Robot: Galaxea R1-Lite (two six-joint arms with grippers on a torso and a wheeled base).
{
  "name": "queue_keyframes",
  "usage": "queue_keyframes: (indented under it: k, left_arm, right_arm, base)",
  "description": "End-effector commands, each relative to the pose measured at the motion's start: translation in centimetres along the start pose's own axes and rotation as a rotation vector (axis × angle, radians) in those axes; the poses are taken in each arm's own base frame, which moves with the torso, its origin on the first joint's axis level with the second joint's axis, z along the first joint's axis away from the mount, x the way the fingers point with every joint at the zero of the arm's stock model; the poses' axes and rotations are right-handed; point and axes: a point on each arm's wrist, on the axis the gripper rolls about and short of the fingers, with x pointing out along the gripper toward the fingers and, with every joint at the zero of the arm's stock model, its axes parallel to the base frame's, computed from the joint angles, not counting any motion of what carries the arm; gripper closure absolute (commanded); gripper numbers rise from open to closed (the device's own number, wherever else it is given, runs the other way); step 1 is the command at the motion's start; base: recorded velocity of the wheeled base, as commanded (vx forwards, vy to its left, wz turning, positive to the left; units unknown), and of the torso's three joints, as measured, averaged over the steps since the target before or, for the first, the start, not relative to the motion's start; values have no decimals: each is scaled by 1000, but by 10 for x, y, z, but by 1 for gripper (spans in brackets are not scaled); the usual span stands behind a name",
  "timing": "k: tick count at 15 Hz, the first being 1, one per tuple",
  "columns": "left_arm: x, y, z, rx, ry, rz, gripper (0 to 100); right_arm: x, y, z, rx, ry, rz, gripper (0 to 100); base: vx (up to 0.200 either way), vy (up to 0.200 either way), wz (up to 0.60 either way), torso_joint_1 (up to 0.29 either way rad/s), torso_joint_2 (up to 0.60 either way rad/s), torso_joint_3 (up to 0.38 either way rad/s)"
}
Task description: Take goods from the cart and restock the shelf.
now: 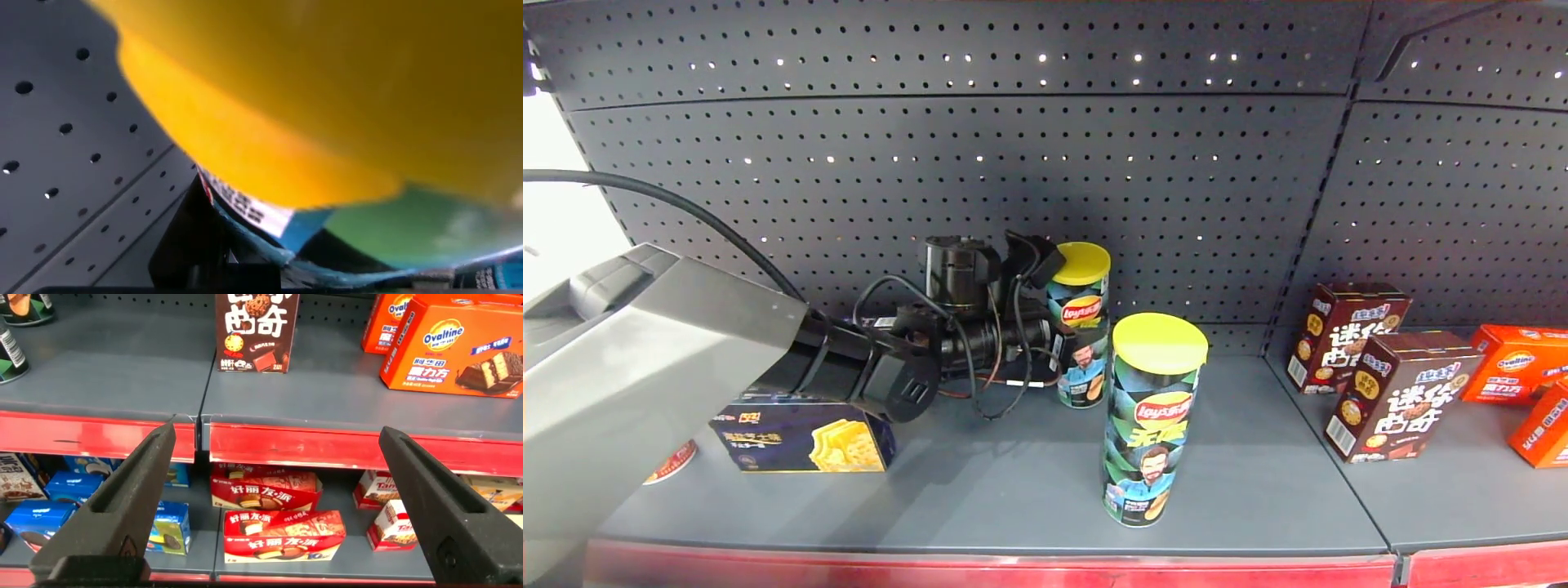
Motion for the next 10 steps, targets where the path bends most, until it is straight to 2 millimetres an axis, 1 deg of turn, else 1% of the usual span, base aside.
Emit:
queue_keyframes:
  k: [1,2,3,4,5,7,10]
  left_arm:
    - [2,0,0,1,-3,-1,100]
    - [6,0,0,4,-5,-4,100]
    - [7,-1,1,4,-4,-8,0]
    - [7,-1,1,4,-4,-8,0]
    - [9,-5,3,-9,32,-21,0]
    - [10,-4,10,-1,16,-19,0]
    - [9,-4,11,-1,14,-18,0]
  right_arm:
    - [0,0,0,0,-1,1,0]
    - [0,0,0,0,-1,-1,0]
    - [0,0,0,0,-1,-1,0]
    - [0,0,0,0,-1,-1,0]
    - [0,0,0,0,-1,-1,0]
    - [0,0,0,0,-1,-1,0]
    - [0,0,0,0,-1,-1,0]
  base:
    - [0,0,0,0,0,0]
    - [0,0,0,0,0,0]
    - [0,0,0,0,0,0]
    - [0,0,0,0,0,0]
    - [0,0,0,0,0,0]
    - [0,0,0,0,0,0]
    - [0,0,0,0,0,0]
